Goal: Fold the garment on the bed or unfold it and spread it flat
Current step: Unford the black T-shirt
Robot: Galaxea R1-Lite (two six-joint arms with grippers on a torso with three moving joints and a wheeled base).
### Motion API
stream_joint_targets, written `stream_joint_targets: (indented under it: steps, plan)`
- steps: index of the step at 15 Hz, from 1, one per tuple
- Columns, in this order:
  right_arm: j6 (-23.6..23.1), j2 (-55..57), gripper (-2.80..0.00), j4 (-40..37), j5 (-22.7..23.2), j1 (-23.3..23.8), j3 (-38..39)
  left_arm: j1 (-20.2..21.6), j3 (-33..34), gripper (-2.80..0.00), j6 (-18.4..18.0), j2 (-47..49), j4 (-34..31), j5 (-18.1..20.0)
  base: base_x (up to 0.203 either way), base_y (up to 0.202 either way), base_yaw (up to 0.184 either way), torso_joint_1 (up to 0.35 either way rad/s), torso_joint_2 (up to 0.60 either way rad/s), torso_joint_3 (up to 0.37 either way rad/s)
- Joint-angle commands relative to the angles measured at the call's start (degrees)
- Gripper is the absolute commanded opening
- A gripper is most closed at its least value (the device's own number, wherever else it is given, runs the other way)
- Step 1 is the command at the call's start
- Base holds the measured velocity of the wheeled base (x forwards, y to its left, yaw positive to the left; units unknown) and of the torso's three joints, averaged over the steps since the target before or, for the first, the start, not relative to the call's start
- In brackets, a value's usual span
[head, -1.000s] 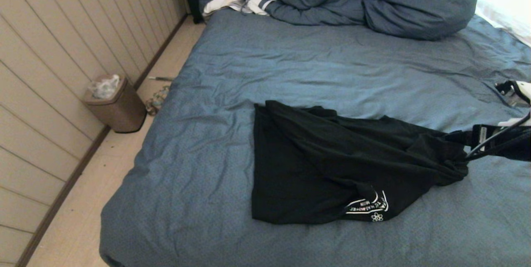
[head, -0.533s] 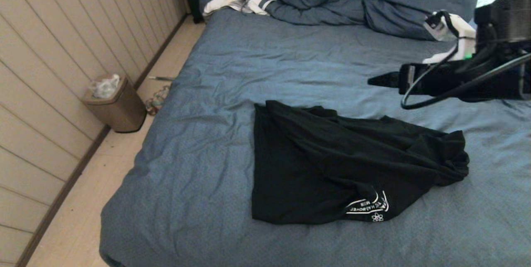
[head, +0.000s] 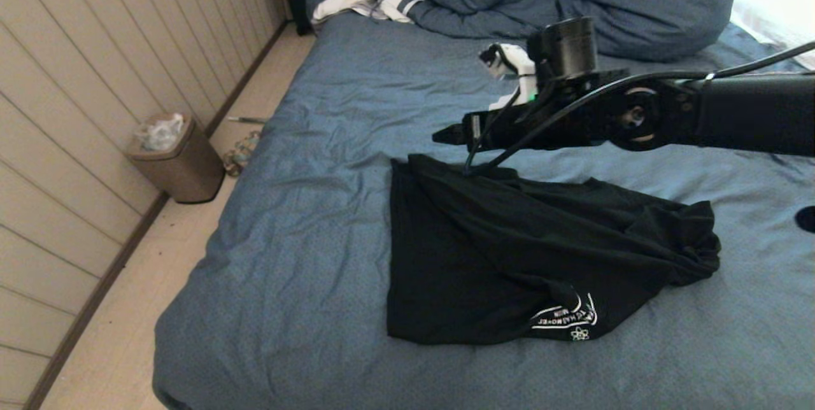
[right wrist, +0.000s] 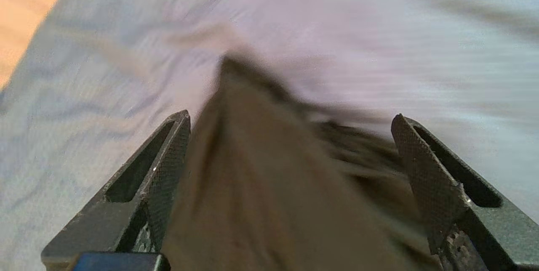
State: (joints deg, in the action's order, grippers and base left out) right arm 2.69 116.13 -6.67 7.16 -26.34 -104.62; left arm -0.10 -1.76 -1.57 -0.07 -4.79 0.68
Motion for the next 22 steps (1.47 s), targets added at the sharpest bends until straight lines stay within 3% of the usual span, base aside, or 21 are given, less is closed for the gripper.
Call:
stream_joint_targets:
  steps: [1, 4, 9, 10, 11, 22]
  plan:
    - [-0.1, 6.8, 0.00, -0.2, 0.0, -1.9, -2.9, -0.1, 0.0, -2.80, 0.0, -0.1, 0.0, 0.0, 0.000, 0.000, 0.000, 0.000, 0.00, 0.000]
    - [-1.6, 10.7, 0.00, -0.3, -0.3, -4.1, -7.3, 0.0, 0.0, -2.80, 0.0, -0.1, 0.0, 0.0, 0.000, 0.000, 0.000, 0.000, 0.00, 0.000]
    - [-4.5, 12.1, 0.00, 0.3, -3.3, -3.8, -7.3, 0.0, 0.0, -2.80, 0.0, -0.1, 0.0, 0.0, 0.000, 0.000, 0.000, 0.000, 0.00, 0.000]
    - [-4.5, 12.1, -2.22, 0.2, -3.5, -3.6, -7.3, -0.1, 0.0, -2.80, 0.0, -0.1, 0.0, 0.0, 0.000, 0.000, 0.000, 0.000, 0.00, 0.000]
    - [-4.6, 12.1, -2.80, 0.3, -3.6, -3.5, -7.3, 0.0, 0.0, -2.80, 0.0, -0.1, 0.0, 0.0, 0.000, 0.000, 0.000, 0.000, 0.00, 0.000]
    - [-4.9, 8.2, -2.80, -0.3, -4.4, -3.5, -6.5, 0.0, 0.0, -2.80, -0.1, -0.1, 0.0, 0.0, 0.000, 0.000, 0.000, 0.000, 0.00, 0.000]
